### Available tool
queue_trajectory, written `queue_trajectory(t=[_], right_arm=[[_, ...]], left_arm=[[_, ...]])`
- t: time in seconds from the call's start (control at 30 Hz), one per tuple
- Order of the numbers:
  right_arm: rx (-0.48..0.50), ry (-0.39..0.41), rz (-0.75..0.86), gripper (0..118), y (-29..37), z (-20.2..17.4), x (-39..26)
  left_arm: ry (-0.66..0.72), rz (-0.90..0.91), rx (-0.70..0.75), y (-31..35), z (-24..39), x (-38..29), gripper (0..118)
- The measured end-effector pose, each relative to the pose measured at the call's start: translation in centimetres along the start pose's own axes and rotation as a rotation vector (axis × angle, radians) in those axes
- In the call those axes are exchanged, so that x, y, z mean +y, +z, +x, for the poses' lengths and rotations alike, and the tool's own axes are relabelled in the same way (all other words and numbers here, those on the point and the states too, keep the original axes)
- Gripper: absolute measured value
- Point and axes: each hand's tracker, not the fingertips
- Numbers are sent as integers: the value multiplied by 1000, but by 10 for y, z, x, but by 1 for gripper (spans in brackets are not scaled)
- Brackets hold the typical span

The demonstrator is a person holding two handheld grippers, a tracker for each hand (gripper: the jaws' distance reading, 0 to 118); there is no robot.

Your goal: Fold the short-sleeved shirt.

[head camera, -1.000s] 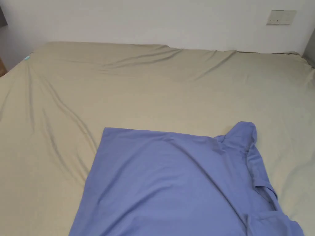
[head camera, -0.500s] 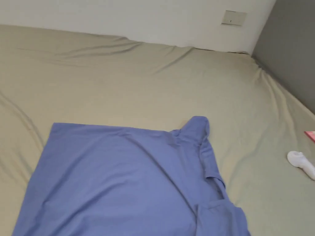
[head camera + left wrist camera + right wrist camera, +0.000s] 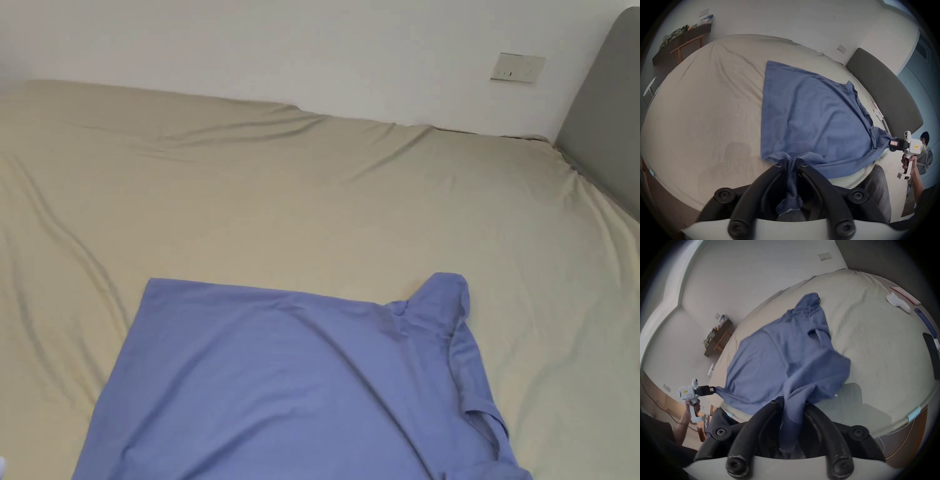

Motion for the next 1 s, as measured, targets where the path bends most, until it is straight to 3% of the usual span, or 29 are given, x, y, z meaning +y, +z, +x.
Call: queue_trajectory(t=[0.1,0.2,0.37,0.43,0.5,0.53,0.57,0.6,0.63,0.67,0.73,0.83,0.93,1.0], right_arm=[[10,5,6,14,-14,-3,41],[-17,22,7,14,-43,0,86],[-161,-8,-11,14,-114,35,138],[-172,-6,-18,18,-136,42,143],[-232,11,-61,33,-152,45,139],[-251,24,-63,48,-157,44,135],[-255,45,-55,62,-154,35,129],[-252,80,-33,65,-148,25,125],[-266,128,-7,67,-139,17,124],[-301,173,30,69,-128,8,122],[-365,272,103,72,-106,-1,118],[-381,378,239,77,-58,-25,94],[-366,444,251,80,-22,-50,68],[-362,450,228,80,-14,-56,59]], left_arm=[[-1,2,-5,-6,2,39,9],[121,46,-70,-25,-6,87,9],[305,12,-50,-86,-36,143,9],[356,-1,-65,-102,-37,148,9],[328,-27,29,-117,-32,150,10],[284,-33,72,-121,-27,146,16],[227,-35,85,-120,-21,140,41],[190,-31,87,-117,-16,136,66],[145,-20,73,-109,-10,131,84],[108,-10,64,-100,-6,128,90],[57,24,89,-82,-11,127,90],[2,101,176,-66,6,104,96],[0,-2,210,-92,13,86,95],[-13,-114,180,-120,16,79,67]])
